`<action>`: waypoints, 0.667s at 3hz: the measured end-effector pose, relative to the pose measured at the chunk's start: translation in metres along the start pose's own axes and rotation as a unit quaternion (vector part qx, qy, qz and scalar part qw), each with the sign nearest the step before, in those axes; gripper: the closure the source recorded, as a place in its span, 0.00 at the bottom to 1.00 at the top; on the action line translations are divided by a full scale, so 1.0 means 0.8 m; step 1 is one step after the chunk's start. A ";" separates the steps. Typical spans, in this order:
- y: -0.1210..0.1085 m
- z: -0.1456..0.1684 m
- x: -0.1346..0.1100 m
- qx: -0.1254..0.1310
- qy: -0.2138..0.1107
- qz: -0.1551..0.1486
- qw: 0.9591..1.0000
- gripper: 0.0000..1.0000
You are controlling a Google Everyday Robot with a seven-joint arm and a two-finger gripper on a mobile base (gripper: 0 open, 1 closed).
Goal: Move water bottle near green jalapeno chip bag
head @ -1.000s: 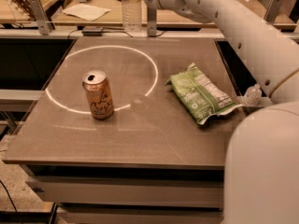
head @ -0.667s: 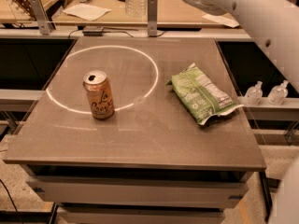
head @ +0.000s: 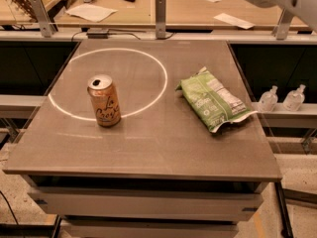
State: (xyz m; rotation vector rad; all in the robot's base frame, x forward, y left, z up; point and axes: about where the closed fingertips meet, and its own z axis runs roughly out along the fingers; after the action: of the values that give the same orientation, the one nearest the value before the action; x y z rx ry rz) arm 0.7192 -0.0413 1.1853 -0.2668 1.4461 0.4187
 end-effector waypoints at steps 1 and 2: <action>-0.045 -0.038 0.084 0.037 0.055 0.026 0.997 1.00; -0.071 -0.065 0.221 0.056 0.149 0.037 0.987 1.00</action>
Offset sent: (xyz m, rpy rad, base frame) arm -0.0493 -0.0045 -0.3175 -0.1511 0.6031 -0.1473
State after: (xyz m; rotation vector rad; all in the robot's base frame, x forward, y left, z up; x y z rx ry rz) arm 0.7098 -0.0942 1.0004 -0.1897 1.7716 0.3670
